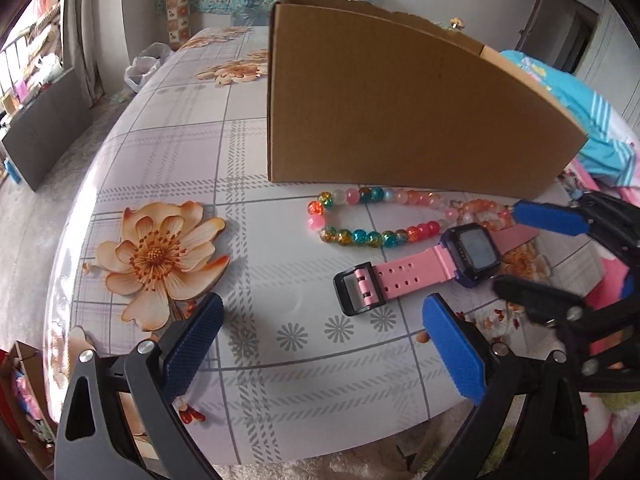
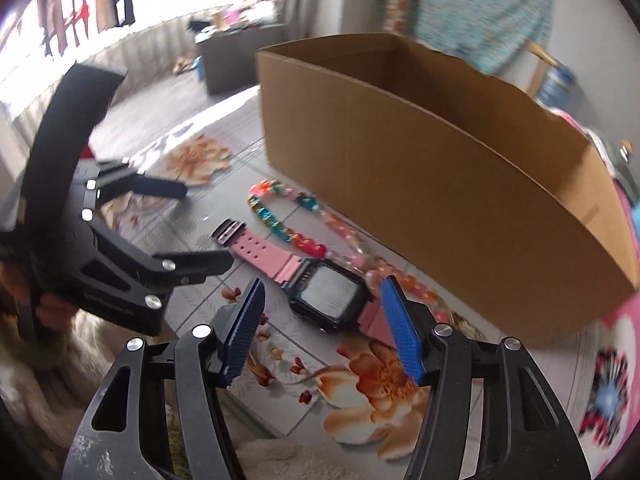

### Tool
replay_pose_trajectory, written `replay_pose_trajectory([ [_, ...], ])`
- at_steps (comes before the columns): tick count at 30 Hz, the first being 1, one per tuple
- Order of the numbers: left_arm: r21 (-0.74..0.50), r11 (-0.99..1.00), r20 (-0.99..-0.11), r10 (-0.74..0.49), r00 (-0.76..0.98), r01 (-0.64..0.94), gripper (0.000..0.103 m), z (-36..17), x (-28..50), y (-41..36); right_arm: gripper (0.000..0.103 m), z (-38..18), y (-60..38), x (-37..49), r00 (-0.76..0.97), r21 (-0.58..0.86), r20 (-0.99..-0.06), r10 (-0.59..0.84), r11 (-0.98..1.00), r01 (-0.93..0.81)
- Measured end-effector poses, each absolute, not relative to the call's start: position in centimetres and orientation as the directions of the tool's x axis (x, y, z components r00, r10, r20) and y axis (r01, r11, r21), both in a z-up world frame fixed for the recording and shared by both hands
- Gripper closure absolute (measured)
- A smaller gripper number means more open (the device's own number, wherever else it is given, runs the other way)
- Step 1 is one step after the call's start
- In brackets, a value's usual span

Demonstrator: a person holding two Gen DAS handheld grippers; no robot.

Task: Organize jewelry
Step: 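Close the right gripper on the pink-strap watch face while the left tool approaches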

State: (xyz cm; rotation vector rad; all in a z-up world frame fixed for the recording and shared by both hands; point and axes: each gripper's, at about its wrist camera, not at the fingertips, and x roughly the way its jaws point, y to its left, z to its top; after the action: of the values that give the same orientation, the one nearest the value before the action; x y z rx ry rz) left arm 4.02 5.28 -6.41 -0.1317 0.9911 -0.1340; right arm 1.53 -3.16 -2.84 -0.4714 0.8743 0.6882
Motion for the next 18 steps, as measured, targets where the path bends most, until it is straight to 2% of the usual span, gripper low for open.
replay_pose_trajectory([
  [5, -0.251, 0.966, -0.77, -0.239, 0.591, 0.065, 0.005, -4.9, 3.4, 7.1, 0.052, -4.4, -1.1, 1.8, 0.418, -0.168, -0.855, 0.307, 0.599, -0.783],
  [12, -0.142, 0.978, -0.695, -0.207, 0.688, 0.151, 0.005, -2.7, 1.8, 6.2, 0.052, -5.8, -0.1, 1.9, 0.43, -0.254, -0.87, 0.242, 0.526, -0.811],
  [18, -0.079, 0.975, -0.664, -0.207, 0.719, 0.208, 0.006, -2.0, 0.2, 4.9, 0.055, -6.1, 0.5, 2.5, 0.393, -0.229, -0.89, 0.229, 0.522, -0.822],
])
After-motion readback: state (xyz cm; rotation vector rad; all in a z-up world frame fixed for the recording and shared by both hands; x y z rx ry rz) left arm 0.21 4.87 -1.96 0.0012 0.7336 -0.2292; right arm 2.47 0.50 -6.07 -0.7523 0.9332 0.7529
